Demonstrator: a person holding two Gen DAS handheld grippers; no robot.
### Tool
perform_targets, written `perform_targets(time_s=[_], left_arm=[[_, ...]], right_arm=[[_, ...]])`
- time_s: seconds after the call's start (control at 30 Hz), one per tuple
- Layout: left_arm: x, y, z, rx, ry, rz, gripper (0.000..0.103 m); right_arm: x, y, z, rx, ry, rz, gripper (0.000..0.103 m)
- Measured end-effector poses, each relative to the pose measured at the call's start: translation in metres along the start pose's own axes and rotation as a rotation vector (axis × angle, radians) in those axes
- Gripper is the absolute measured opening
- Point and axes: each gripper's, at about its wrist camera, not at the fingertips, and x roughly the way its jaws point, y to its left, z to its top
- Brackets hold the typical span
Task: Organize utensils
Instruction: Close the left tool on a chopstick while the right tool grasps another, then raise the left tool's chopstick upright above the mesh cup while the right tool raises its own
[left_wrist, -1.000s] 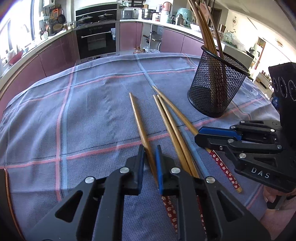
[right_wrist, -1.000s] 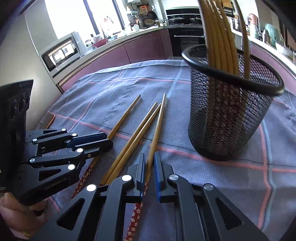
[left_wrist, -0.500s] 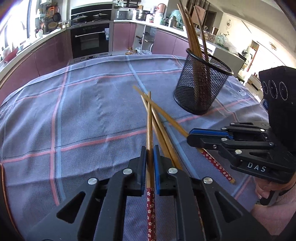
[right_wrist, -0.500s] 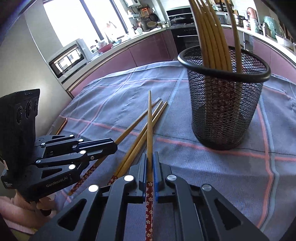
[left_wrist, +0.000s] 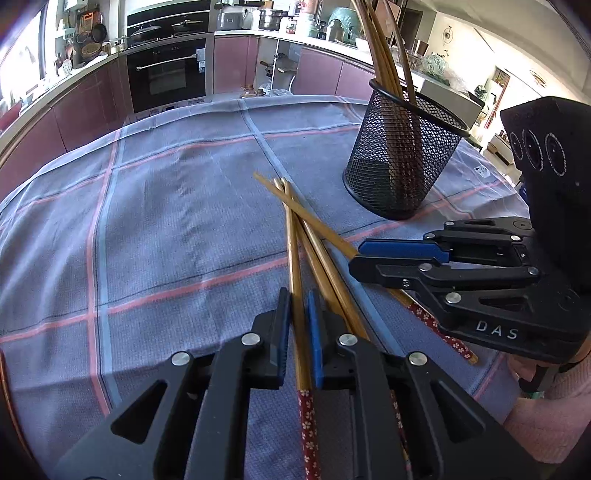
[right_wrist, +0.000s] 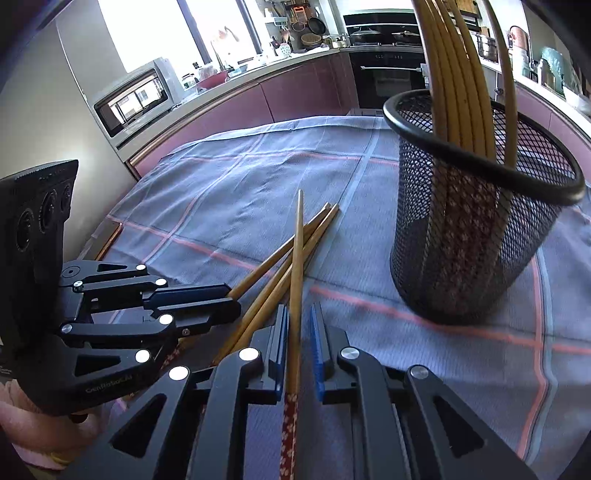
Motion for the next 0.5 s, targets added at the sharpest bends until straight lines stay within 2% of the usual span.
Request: perform_targets(time_s=[0.27, 0.5], left_arm=[[0.003, 0.000, 0.005, -0.009, -0.001, 0.009, 0.009], [-0.005, 0.003, 0.007, -0.031, -0.014, -0.007, 0.008]], right_arm=[[0.001, -0.006, 0.001, 0.013, -0.007, 0.009, 0.006], [-0.020, -0.006, 0.000, 0.009, -0.056, 0.029, 0.006]])
